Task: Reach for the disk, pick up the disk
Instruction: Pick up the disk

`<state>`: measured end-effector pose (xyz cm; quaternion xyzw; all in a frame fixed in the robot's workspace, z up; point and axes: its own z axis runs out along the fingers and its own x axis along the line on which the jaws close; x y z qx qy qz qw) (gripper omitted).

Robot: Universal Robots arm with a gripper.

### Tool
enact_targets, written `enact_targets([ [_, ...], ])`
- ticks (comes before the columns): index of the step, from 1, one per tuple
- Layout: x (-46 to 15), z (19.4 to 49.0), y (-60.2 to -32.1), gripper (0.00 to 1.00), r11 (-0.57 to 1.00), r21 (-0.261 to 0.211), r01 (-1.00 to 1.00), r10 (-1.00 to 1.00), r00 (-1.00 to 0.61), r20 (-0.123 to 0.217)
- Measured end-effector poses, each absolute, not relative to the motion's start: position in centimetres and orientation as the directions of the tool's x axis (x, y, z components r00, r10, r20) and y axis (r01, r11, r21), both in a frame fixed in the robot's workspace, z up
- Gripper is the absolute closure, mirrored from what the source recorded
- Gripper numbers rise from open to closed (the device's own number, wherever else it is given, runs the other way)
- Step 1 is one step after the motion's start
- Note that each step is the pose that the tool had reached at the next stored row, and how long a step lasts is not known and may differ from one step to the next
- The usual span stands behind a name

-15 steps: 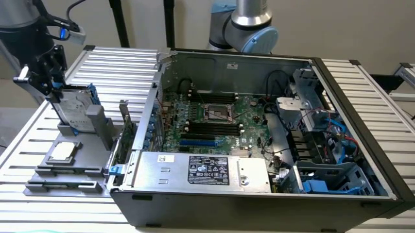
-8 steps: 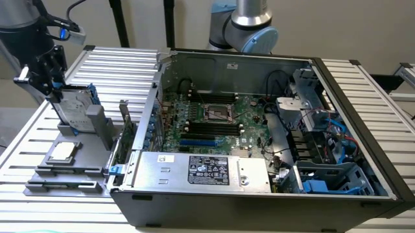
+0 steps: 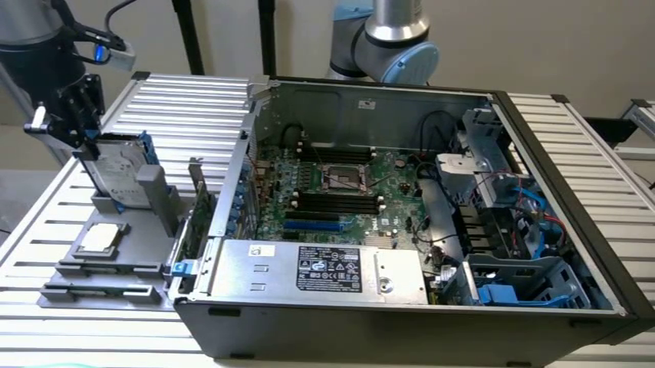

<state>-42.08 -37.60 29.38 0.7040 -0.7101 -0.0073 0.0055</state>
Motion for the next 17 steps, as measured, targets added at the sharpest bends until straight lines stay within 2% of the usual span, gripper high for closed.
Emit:
enact_targets([
  [17,-42.08,29.39,-37.92,0.67,0.008,0.018,-1.0,-1.0,-0.008,-0.003],
])
